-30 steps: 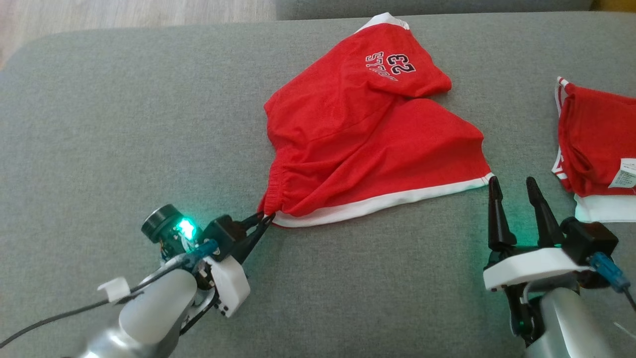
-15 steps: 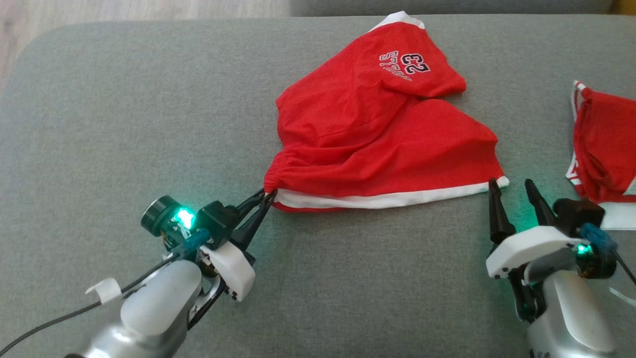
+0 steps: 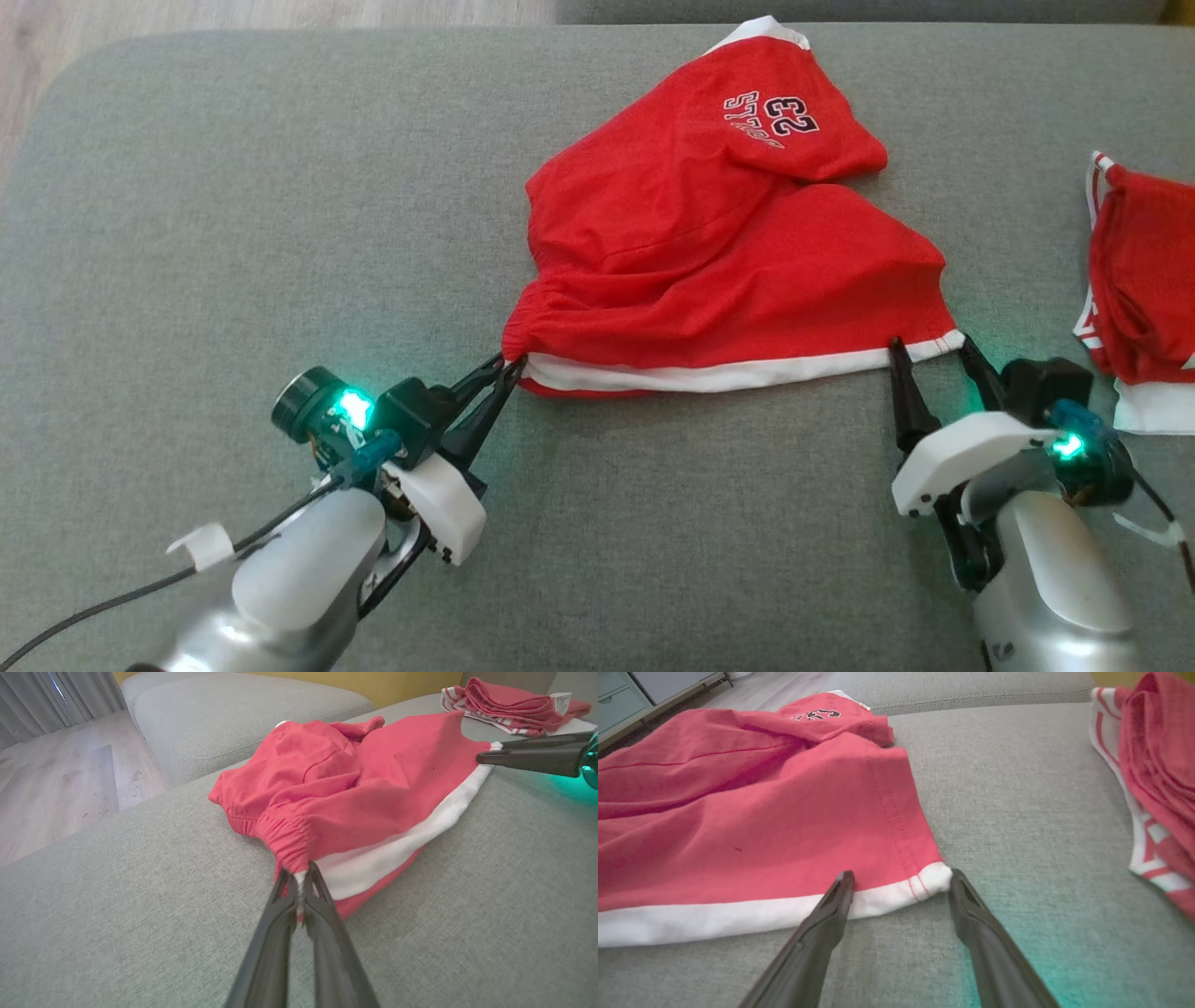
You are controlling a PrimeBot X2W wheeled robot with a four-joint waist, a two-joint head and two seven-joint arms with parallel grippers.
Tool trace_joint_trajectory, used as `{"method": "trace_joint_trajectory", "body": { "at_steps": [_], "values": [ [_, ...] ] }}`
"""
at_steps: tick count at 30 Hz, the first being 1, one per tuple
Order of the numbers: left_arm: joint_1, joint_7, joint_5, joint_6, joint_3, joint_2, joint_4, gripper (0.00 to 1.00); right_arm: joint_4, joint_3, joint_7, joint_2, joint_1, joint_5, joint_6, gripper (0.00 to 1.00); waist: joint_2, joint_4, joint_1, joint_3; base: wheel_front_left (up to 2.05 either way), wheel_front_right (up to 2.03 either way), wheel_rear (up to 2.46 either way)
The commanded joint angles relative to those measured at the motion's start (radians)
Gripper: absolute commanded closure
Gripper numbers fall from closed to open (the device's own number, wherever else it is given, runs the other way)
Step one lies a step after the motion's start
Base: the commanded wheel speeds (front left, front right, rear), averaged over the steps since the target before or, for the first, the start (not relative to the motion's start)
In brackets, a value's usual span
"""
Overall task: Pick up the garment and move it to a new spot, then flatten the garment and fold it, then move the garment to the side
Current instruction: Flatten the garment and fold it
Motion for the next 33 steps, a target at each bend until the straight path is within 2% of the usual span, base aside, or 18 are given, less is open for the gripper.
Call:
{"method": "trace_joint_trajectory", "body": {
  "at_steps": [1, 19, 20, 21, 22, 23, 25, 26, 27, 33],
  "values": [
    [-0.043, -0.01, -0.007, 0.006, 0.03, 0.023, -0.023, 1.0, -0.014, 0.032, -0.019, -0.002, -0.035, -0.009, 0.007, 0.0, 0.0, -0.002, 0.0, 0.0, 0.0, 0.0, 0.0],
    [-0.051, -0.005, -0.014, 0.01, 0.014, 0.03, -0.028, 1.0, 0.037, 0.031, -0.044, -0.002, -0.073, -0.015, 0.007, 0.0, 0.0, -0.003, 0.0, 0.006, 0.0, 0.0, 0.0],
    [-0.052, -0.005, -0.015, 0.011, 0.013, 0.03, -0.028, 1.0, 0.043, 0.03, -0.044, -0.002, -0.074, -0.016, 0.007, 0.13, 0.0, -0.003, 0.0, 0.006, 0.0, 0.0, 0.0],
    [-0.052, -0.005, -0.015, 0.011, 0.012, 0.03, -0.028, 1.0, 0.046, 0.03, -0.044, -0.002, -0.074, -0.016, 0.007, 0.58, 0.0, -0.003, 0.0, 0.005, 0.0, 0.0, 0.0],
    [-0.051, -0.005, -0.016, 0.011, 0.011, 0.031, -0.027, 1.0, 0.049, 0.028, -0.044, -0.002, -0.075, -0.015, 0.007, 0.73, 0.0, -0.003, 0.0, 0.005, 0.0, 0.0, 0.0],
    [-0.051, -0.004, -0.017, 0.012, 0.01, 0.031, -0.027, 1.0, 0.052, 0.027, -0.044, -0.002, -0.076, -0.014, 0.007, 0.81, 0.0, -0.004, 0.0, 0.004, 0.0, 0.0, 0.0],
    [-0.05, -0.004, -0.018, 0.013, 0.009, 0.032, -0.026, 1.0, 0.057, 0.026, -0.046, -0.002, -0.077, -0.015, 0.007, 0.83, 0.0, -0.005, 0.0, 0.002, 0.0, 0.0, 0.0],
    [-0.05, -0.004, -0.02, 0.013, 0.008, 0.032, -0.026, 1.0, 0.059, 0.025, -0.047, -0.002, -0.077, -0.015, 0.007, 0.95, 0.0, -0.006, 0.0, 0.001, 0.0, 0.0, 0.0],
    [-0.049, -0.004, -0.02, 0.013, 0.008, 0.033, -0.025, 1.0, 0.06, 0.025, -0.048, -0.002, -0.077, -0.016, 0.007, 1.0, 0.0, -0.007, 0.0, 0.001, 0.0, 0.0, 0.0],
    [-0.046, -0.009, -0.026, 0.02, 0.008, 0.036, -0.026, 1.0, 0.056, 0.031, -0.061, -0.002, -0.077, -0.011, 0.007, 1.0, 0.0, -0.011, 0.0, -0.006, 0.0, 0.0, 0.0]
  ]
}}
